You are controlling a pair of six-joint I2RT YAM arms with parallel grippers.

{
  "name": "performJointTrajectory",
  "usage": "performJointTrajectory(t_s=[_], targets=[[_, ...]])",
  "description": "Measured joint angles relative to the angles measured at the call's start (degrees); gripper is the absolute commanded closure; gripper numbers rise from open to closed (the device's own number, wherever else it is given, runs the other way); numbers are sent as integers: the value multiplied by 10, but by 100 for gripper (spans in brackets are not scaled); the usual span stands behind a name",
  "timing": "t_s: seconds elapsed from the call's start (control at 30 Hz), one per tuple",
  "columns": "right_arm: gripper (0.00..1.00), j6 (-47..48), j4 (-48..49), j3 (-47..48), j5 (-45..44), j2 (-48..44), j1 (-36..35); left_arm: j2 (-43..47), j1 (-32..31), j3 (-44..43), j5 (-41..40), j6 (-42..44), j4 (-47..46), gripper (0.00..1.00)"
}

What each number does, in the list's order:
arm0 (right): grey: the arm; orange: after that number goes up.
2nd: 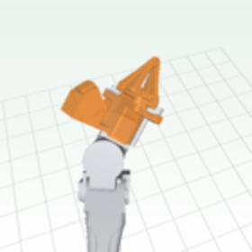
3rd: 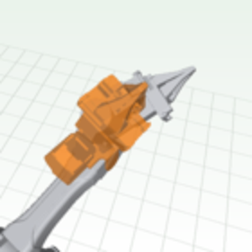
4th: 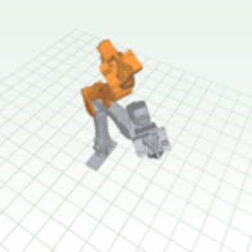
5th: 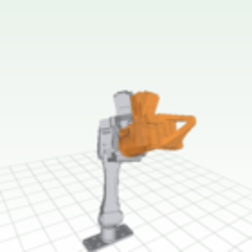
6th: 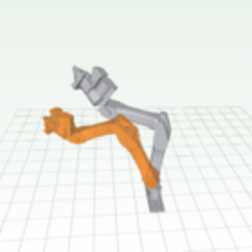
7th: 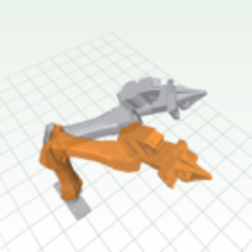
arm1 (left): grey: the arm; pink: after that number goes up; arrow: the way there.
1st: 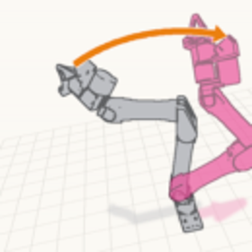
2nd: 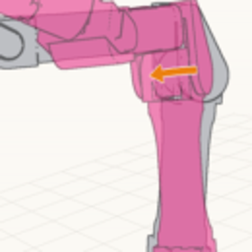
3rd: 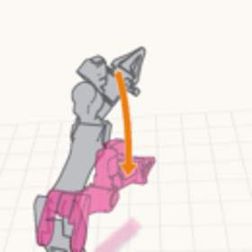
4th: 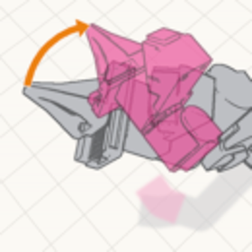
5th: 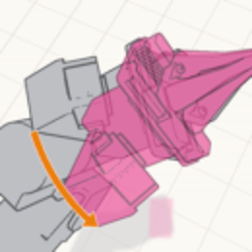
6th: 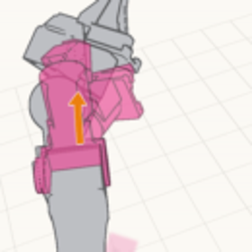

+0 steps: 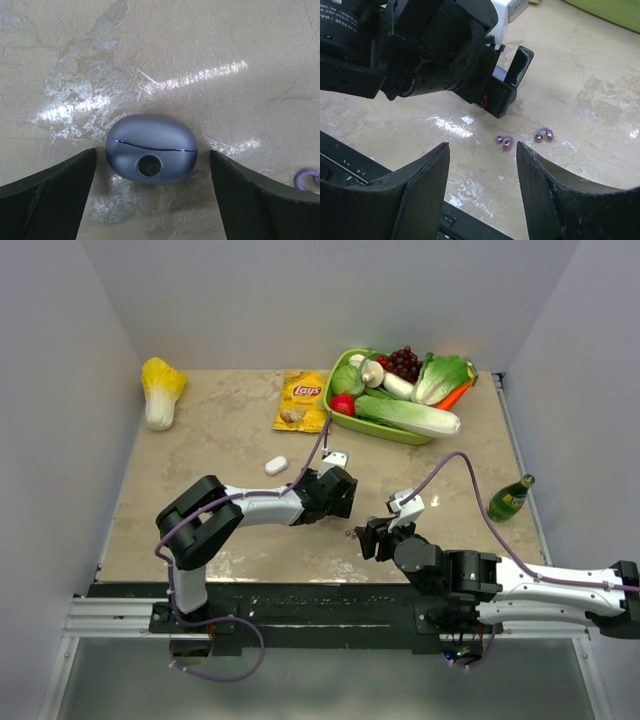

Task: Insert the wireless bluetooth earbuds into the charging case
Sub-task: Pick up the charging case at the center of the board.

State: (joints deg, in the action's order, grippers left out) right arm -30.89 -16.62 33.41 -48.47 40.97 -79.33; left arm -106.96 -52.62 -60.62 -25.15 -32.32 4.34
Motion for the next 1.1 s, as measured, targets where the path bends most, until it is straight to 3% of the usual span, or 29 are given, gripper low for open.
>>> performJointTrajectory(t_s=[0.37, 0.93, 1.1], targets=[[41, 3, -1, 0, 0, -8, 0, -19, 0, -26, -13, -4, 13, 21], [41, 5, -1, 0, 0, -10, 0, -19, 0, -29, -13, -6, 25, 21], [41, 5, -1, 0, 0, -10, 0, -19, 0, -30, -13, -6, 26, 39]])
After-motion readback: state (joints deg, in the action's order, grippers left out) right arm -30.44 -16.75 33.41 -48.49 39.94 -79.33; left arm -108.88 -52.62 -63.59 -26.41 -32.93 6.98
